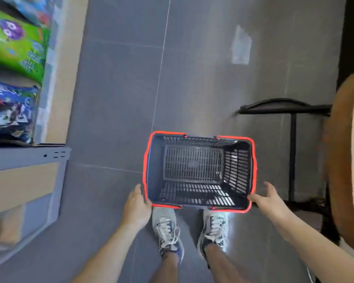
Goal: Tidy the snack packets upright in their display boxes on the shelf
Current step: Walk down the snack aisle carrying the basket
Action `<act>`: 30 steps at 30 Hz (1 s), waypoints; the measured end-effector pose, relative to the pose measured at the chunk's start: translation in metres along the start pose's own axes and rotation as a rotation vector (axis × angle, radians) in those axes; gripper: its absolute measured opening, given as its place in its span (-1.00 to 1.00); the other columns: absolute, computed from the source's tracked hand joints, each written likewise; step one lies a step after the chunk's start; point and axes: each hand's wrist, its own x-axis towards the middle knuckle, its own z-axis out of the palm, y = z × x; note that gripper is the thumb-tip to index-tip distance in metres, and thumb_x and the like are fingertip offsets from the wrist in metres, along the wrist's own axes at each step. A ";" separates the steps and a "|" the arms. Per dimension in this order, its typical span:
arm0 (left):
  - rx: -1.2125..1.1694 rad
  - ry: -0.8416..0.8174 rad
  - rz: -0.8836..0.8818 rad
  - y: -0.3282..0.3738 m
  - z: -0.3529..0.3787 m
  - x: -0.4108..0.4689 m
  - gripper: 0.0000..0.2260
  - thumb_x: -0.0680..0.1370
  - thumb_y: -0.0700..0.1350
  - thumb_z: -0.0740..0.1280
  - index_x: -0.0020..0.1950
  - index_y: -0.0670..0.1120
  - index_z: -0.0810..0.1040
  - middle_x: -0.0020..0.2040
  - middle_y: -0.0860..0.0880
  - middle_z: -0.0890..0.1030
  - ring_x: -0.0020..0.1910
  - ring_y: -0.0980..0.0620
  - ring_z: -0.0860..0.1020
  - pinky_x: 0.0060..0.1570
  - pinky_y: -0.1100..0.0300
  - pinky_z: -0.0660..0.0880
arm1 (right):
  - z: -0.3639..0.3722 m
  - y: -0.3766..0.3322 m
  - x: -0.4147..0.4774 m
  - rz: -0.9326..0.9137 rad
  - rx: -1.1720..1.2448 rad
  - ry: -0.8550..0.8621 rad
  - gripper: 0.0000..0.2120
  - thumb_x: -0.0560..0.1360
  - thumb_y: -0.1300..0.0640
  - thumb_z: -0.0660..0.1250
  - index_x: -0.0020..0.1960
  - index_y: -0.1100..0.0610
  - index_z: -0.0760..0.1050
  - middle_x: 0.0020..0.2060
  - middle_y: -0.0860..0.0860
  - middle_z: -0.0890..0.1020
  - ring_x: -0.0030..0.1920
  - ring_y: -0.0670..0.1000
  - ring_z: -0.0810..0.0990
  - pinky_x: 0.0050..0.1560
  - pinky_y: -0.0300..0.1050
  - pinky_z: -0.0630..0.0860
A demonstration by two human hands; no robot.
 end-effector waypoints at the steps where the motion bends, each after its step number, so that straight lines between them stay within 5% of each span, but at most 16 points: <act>1: 0.006 -0.018 -0.029 -0.003 0.013 0.012 -0.50 0.62 -0.22 0.22 0.51 -0.30 0.17 0.45 -0.29 0.35 0.41 -0.22 0.36 0.33 0.04 0.27 | 0.006 0.008 0.014 0.027 0.035 -0.004 -0.20 0.50 0.22 0.39 0.58 0.14 -0.01 0.21 0.10 0.46 0.12 0.05 0.44 0.11 -0.05 0.33; 4: -0.097 -0.006 -0.112 -0.004 0.041 0.040 -0.68 0.61 -0.25 0.22 0.33 -0.32 0.31 0.26 -0.34 0.51 0.23 -0.30 0.50 0.14 -0.03 0.41 | 0.021 0.034 0.056 0.100 0.123 -0.074 -0.43 0.50 0.32 0.34 0.46 0.19 0.23 0.21 0.12 0.56 0.09 0.06 0.56 0.02 -0.05 0.44; 10: -0.039 0.154 -0.118 -0.002 0.029 0.030 -0.92 0.59 -0.34 0.18 0.07 -0.30 0.34 0.00 -0.39 0.56 0.00 -0.39 0.52 -0.20 0.03 0.29 | 0.028 0.036 0.060 0.070 0.188 -0.076 -0.62 0.52 0.45 0.21 0.27 0.17 0.47 0.14 0.18 0.64 0.06 0.17 0.63 0.10 0.12 0.56; 13: -0.071 0.191 -0.146 0.014 -0.017 -0.003 -0.79 0.52 -0.42 0.16 0.13 -0.27 0.35 0.09 -0.32 0.59 0.08 -0.32 0.54 -0.15 0.10 0.29 | 0.013 0.010 0.019 -0.009 0.169 0.013 -0.66 0.52 0.45 0.15 0.18 0.17 0.50 0.08 0.16 0.66 0.08 0.19 0.63 0.20 0.22 0.53; 16: -0.095 0.203 -0.194 0.034 -0.082 -0.061 -0.72 0.51 -0.42 0.14 0.22 -0.27 0.35 0.19 -0.29 0.58 0.13 -0.31 0.53 -0.12 0.09 0.31 | -0.014 -0.030 -0.046 -0.108 0.151 0.082 -0.69 0.55 0.43 0.15 0.22 0.21 0.47 0.07 0.19 0.64 0.03 0.16 0.61 0.19 0.11 0.52; 20: -0.152 0.291 -0.161 0.074 -0.179 -0.148 -0.78 0.61 -0.32 0.17 0.25 -0.29 0.37 0.11 -0.32 0.57 0.05 -0.34 0.51 -0.10 -0.02 0.36 | -0.071 -0.102 -0.142 -0.258 0.156 0.057 -0.73 0.59 0.34 0.20 0.27 0.20 0.47 0.07 0.13 0.64 0.08 0.16 0.61 0.19 0.20 0.52; 24: -0.167 0.410 -0.039 0.129 -0.271 -0.210 -0.76 0.64 -0.19 0.20 0.28 -0.25 0.45 0.14 -0.32 0.58 0.14 -0.35 0.51 -0.01 -0.04 0.38 | -0.138 -0.187 -0.218 -0.478 0.201 0.139 -0.80 0.59 0.33 0.22 0.15 0.20 0.54 0.00 0.11 0.67 -0.07 0.01 0.63 -0.05 -0.12 0.52; 26: -0.160 0.446 0.017 0.158 -0.310 -0.230 -0.70 0.65 -0.14 0.17 0.34 -0.25 0.42 0.20 -0.33 0.56 0.19 -0.35 0.49 0.04 -0.07 0.39 | -0.167 -0.227 -0.245 -0.564 0.199 0.164 -0.81 0.59 0.30 0.24 0.14 0.22 0.57 -0.01 0.10 0.68 -0.02 0.06 0.63 0.00 -0.07 0.51; 30: -0.179 0.524 0.123 0.215 -0.380 -0.245 -0.66 0.66 -0.10 0.14 0.39 -0.24 0.38 0.23 -0.33 0.54 0.21 -0.35 0.48 0.04 -0.09 0.37 | -0.213 -0.304 -0.283 -0.646 0.268 0.222 -0.82 0.59 0.20 0.27 -0.06 -0.02 0.58 -0.15 -0.06 0.68 -0.10 -0.01 0.62 0.03 -0.02 0.52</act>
